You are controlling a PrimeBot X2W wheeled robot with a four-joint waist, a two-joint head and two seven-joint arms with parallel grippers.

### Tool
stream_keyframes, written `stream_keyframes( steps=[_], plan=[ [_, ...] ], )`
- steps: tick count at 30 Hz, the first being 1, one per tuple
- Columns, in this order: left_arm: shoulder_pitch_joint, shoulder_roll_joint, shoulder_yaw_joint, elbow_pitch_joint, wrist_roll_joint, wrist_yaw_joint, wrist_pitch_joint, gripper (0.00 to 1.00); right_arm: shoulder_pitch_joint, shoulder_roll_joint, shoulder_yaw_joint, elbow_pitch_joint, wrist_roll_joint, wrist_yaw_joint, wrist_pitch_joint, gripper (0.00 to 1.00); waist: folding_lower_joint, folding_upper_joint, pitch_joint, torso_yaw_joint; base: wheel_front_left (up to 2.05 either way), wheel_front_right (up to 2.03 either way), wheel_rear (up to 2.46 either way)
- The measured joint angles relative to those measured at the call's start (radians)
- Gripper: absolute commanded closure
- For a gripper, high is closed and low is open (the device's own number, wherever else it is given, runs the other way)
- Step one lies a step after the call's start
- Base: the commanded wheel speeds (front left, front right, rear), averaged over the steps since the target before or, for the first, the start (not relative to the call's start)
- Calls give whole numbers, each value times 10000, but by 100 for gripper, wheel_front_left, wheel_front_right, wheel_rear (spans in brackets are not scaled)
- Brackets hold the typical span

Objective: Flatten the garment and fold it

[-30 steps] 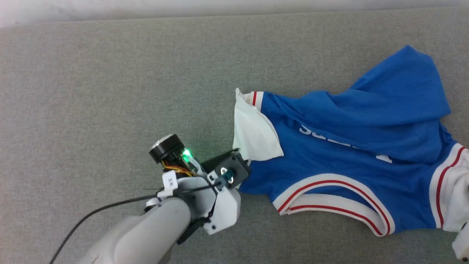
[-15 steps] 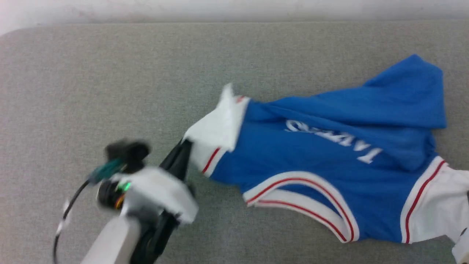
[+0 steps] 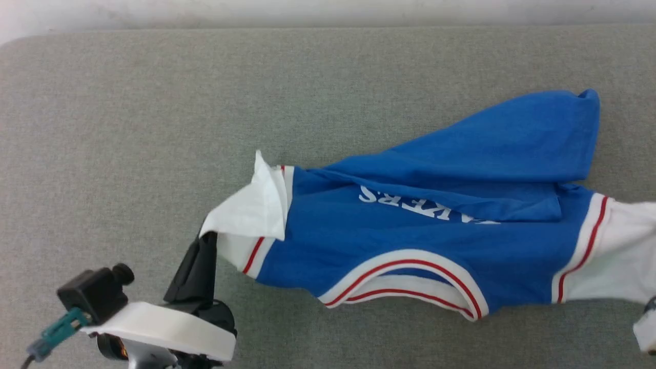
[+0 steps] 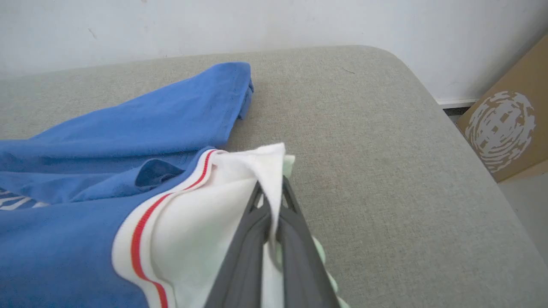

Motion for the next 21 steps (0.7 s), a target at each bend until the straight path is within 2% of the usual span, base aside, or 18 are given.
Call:
stream_keyframes(
  steps=[5, 8, 11, 16, 21],
  plan=[
    [-685, 17, 31, -1064, -19, 98, 401, 100, -588, -2, 719, -917, 73, 0, 217, 100, 0, 0, -32, -155, 0, 0, 0],
    [-1749, 23, 117, -1459, -257, 150, 876, 100, -1321, -2, 1266, -1421, -148, 0, 616, 100, 0, 0, -131, -254, 0, 0, 0],
    [-3126, 50, 393, -1505, -433, 382, 1384, 100, -2480, -17, 1787, -1672, -412, 0, 1118, 100, 0, 0, -247, -374, 0, 0, 0],
    [-6011, 259, 704, -840, -594, 765, 2529, 100, -5275, -424, 2686, -1335, -535, 0, 1906, 100, 1, 0, -418, -602, 0, 0, 0],
    [-8972, 301, 938, 1129, -874, 1223, 3467, 100, -8411, -1103, 3306, 192, -378, 0, 2675, 100, 1, 0, -406, -792, 0, 0, 0]
  ],
)
